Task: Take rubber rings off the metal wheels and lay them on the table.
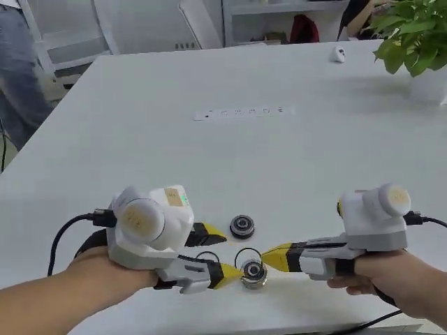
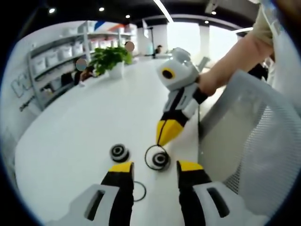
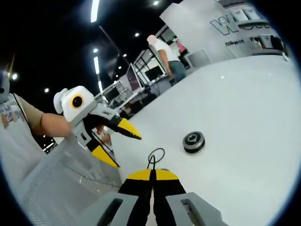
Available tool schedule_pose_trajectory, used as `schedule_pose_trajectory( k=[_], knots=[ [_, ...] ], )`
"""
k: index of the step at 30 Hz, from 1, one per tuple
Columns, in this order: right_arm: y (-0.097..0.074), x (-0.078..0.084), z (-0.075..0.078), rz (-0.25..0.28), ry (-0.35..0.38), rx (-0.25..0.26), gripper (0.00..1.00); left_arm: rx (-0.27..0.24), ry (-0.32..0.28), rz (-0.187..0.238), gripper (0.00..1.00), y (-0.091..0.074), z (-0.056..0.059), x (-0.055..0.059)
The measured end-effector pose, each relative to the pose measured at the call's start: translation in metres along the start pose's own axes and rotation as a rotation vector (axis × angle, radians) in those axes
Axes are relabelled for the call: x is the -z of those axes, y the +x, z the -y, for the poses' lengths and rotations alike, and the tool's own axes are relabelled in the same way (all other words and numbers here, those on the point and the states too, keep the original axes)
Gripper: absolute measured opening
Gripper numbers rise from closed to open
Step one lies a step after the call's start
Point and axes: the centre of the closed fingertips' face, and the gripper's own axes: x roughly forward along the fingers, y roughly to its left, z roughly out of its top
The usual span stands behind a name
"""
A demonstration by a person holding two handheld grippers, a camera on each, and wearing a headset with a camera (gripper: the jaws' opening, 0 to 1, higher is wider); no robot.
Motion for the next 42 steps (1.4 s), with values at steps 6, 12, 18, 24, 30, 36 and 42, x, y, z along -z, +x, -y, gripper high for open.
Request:
schedule_pose_trajectory(
  k=[6, 12, 18, 24, 30, 36, 42],
  knots=[
    [0.003, -0.007, -0.003, -0.002, -0.014, -0.009, 0.0, -0.022, 0.013, -0.008, 0.43, -0.011, -0.004, 0.007],
    [0.009, -0.017, -0.008, -0.003, -0.03, -0.017, 0.0, -0.041, -0.004, 0.007, 0.47, -0.024, -0.008, 0.01],
    [0.019, -0.024, -0.011, -0.016, -0.05, -0.031, 0.0, -0.069, -0.026, 0.015, 0.51, -0.034, -0.016, 0.014],
    [0.03, -0.028, -0.012, -0.035, -0.067, -0.042, 0.0, -0.084, -0.045, 0.014, 0.54, -0.041, -0.02, 0.019],
    [0.042, -0.028, -0.011, -0.063, -0.086, -0.05, 0.0, -0.105, -0.064, 0.011, 0.56, -0.051, -0.025, 0.026],
    [0.053, -0.028, -0.011, -0.083, -0.096, -0.055, 0.0, -0.116, -0.091, 0.001, 0.61, -0.057, -0.029, 0.032],
    [0.064, -0.024, -0.008, -0.106, -0.106, -0.05, 0.0, -0.123, -0.097, -0.002, 0.62, -0.061, -0.031, 0.035]
  ],
)
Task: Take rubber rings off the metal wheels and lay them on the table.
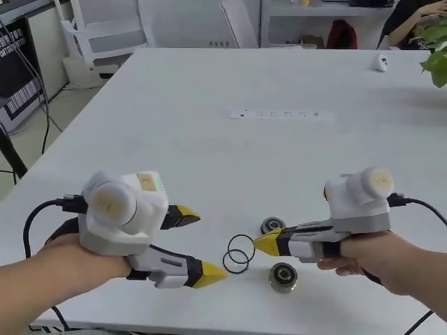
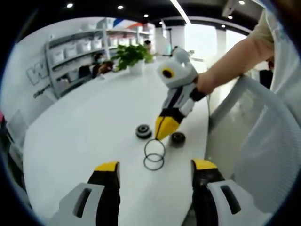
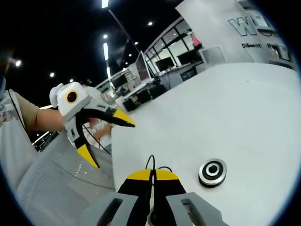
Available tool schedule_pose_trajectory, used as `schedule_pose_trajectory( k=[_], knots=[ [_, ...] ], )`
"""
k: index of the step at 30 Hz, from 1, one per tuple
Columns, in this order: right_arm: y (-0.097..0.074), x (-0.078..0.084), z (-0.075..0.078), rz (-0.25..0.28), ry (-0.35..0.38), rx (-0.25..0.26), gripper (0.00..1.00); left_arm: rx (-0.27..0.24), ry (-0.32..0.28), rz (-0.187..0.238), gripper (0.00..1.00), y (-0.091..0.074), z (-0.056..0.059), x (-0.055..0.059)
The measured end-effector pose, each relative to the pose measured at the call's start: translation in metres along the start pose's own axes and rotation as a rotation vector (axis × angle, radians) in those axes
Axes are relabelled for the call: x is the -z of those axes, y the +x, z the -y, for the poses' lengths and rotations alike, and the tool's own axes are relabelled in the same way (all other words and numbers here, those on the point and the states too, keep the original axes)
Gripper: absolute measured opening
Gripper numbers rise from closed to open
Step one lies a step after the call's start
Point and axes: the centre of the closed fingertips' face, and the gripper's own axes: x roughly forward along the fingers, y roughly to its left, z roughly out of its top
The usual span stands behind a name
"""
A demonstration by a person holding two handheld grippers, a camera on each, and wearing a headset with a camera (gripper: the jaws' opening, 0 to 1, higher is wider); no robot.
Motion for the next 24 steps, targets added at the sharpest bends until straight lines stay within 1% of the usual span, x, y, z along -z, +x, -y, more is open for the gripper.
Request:
schedule_pose_trajectory(
  k=[5, 13, 19, 24],
  knots=[
    [0.008, 0.004, 0.0, -0.024, -0.007, -0.006, 0.0, -0.004, -0.013, -0.004, 0.62, 0.0, -0.001, 0.003],
    [0.014, 0.012, 0.006, -0.058, -0.01, 0.007, 0.0, -0.002, -0.02, -0.005, 0.62, 0.0, 0.0, 0.002],
    [0.014, 0.015, 0.01, -0.065, -0.006, 0.022, 0.0, 0.001, -0.025, -0.013, 0.62, 0.001, 0.002, 0.005],
    [0.014, 0.015, 0.01, -0.056, 0.013, 0.014, 0.0, 0.005, -0.032, -0.02, 0.62, 0.002, 0.003, 0.008]
  ],
)
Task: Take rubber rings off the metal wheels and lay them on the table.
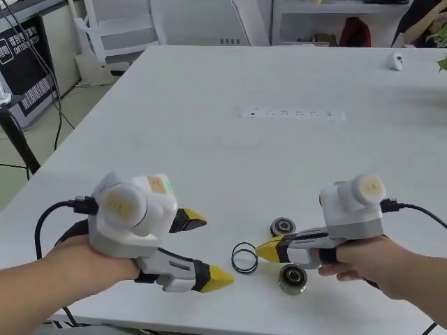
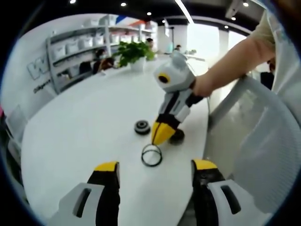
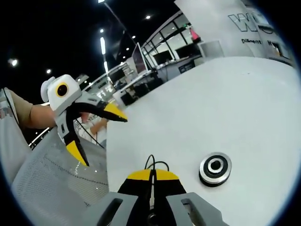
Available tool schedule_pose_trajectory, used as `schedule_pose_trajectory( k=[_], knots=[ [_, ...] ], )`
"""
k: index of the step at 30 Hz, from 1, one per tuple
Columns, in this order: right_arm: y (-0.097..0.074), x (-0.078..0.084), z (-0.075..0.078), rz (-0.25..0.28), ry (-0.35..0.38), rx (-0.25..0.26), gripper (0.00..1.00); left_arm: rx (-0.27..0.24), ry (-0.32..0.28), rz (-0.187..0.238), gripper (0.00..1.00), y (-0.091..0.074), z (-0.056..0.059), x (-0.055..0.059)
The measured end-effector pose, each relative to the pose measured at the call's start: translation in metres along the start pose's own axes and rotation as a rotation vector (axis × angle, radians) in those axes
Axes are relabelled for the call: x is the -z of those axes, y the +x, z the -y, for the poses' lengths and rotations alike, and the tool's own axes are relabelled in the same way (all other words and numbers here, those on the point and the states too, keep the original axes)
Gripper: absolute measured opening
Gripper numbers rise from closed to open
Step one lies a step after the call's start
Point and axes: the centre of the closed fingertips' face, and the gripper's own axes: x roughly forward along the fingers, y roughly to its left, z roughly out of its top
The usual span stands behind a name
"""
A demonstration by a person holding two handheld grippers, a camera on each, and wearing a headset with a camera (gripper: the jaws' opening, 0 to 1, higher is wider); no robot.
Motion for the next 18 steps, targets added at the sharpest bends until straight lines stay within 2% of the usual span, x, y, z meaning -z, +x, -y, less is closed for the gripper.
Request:
schedule_pose_trajectory(
  k=[2, 9, 18],
  knots=[
    [0.0001, -0.0009, -0.001, 0.01, 0.015, -0.009, 0.0, 0.002, -0.001, -0.003, 0.62, 0.0, 0.0006, 0.0008],
    [0.0022, 0.0037, 0.0007, -0.005, 0.012, -0.003, 0.0, 0.002, -0.002, -0.009, 0.62, 0.0, 0.0008, 0.0027],
    [0.0039, 0.0048, 0.0055, -0.005, 0.004, 0.024, 0.0, 0.003, -0.01, -0.02, 0.62, 0.0002, 0.0023, 0.0066]
  ],
)
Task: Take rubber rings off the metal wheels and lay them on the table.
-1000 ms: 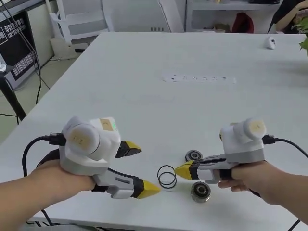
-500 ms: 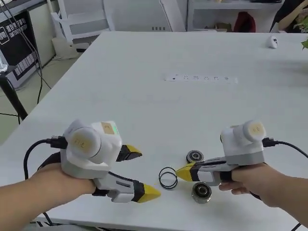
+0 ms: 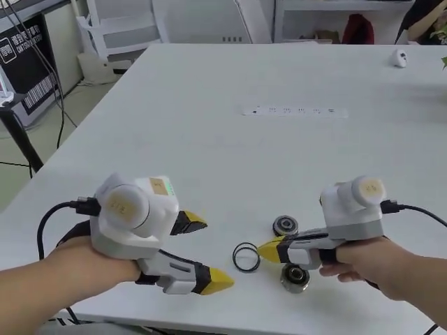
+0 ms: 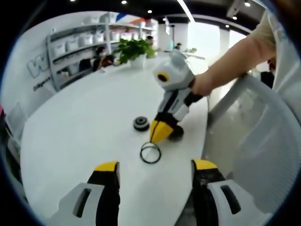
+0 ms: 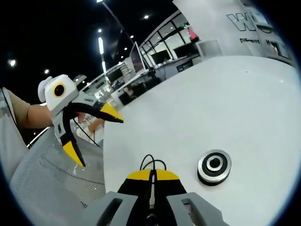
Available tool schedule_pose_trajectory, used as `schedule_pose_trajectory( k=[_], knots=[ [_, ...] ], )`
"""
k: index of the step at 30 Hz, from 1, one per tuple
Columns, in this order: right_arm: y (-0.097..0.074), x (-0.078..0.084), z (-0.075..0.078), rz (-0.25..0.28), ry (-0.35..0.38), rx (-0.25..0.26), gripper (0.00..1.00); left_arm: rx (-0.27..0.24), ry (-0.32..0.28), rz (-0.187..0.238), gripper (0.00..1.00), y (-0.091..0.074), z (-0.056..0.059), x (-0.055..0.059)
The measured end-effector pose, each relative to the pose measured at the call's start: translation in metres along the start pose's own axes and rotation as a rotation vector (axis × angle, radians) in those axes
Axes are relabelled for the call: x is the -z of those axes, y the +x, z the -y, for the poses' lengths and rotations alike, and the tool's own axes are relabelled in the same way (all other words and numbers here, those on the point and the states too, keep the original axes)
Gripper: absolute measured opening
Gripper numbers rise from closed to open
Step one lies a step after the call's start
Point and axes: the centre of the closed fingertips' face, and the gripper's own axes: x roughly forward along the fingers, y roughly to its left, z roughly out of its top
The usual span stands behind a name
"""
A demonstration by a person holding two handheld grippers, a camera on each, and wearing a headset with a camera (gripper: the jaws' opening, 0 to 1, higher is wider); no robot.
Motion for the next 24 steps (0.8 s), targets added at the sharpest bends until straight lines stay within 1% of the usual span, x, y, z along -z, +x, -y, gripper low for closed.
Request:
schedule_pose_trajectory(
  k=[8, 13, 17, 20, 24],
  knots=[
    [0.0008, 0.0032, 0.0013, -0.012, -0.006, 0.013, 0.0, 0.004, -0.004, -0.008, 0.62, 0.0006, 0.0007, 0.0026],
    [0.0019, 0.0043, 0.0029, -0.022, -0.027, 0.022, 0.02, 0.006, -0.005, -0.012, 0.62, 0.0009, 0.0006, 0.0038],
    [0.0016, 0.0047, 0.0033, -0.023, -0.035, 0.028, 0.08, 0.009, -0.008, -0.014, 0.62, 0.0008, 0.001, 0.0042],
    [0.0014, 0.0048, 0.0031, -0.025, -0.038, 0.025, 0.1, 0.011, -0.006, -0.016, 0.62, 0.0008, 0.0014, 0.0044],
    [0.0019, 0.0056, 0.002, -0.03, -0.045, 0.023, 0.17, 0.017, -0.009, -0.022, 0.61, 0.0013, 0.0021, 0.0054]
  ],
)
